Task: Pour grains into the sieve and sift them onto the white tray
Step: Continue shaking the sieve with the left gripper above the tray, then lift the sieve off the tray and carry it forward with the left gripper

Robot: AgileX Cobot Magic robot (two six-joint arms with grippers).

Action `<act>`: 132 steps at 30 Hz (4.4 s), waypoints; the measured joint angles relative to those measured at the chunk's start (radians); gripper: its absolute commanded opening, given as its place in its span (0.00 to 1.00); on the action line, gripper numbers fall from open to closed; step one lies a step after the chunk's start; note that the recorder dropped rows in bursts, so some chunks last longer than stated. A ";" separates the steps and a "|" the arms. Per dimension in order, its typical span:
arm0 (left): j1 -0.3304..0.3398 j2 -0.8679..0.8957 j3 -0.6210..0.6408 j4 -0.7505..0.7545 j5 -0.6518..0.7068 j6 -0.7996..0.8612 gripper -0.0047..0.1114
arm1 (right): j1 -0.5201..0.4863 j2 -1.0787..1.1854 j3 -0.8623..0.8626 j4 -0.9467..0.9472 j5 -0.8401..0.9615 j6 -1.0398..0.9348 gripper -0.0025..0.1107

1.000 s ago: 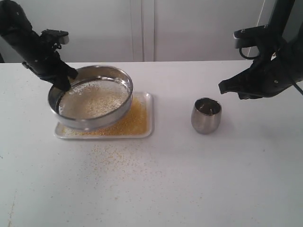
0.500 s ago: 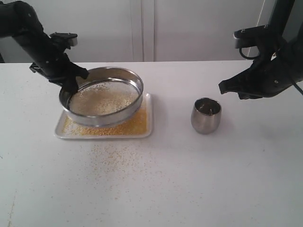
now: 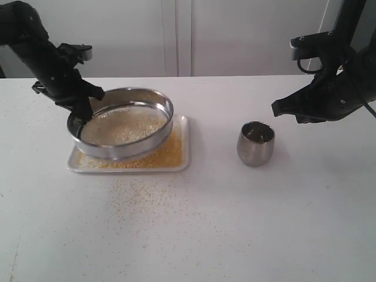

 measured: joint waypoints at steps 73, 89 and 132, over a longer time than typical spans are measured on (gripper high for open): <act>-0.127 -0.016 -0.002 0.102 0.017 0.003 0.04 | 0.000 0.000 0.000 0.000 0.000 0.002 0.02; 0.010 -0.041 0.063 -0.015 -0.051 -0.077 0.04 | 0.000 0.000 0.000 0.000 -0.001 0.002 0.02; 0.067 -0.141 0.183 -0.127 0.041 0.222 0.04 | 0.000 0.000 0.000 0.004 -0.001 0.020 0.02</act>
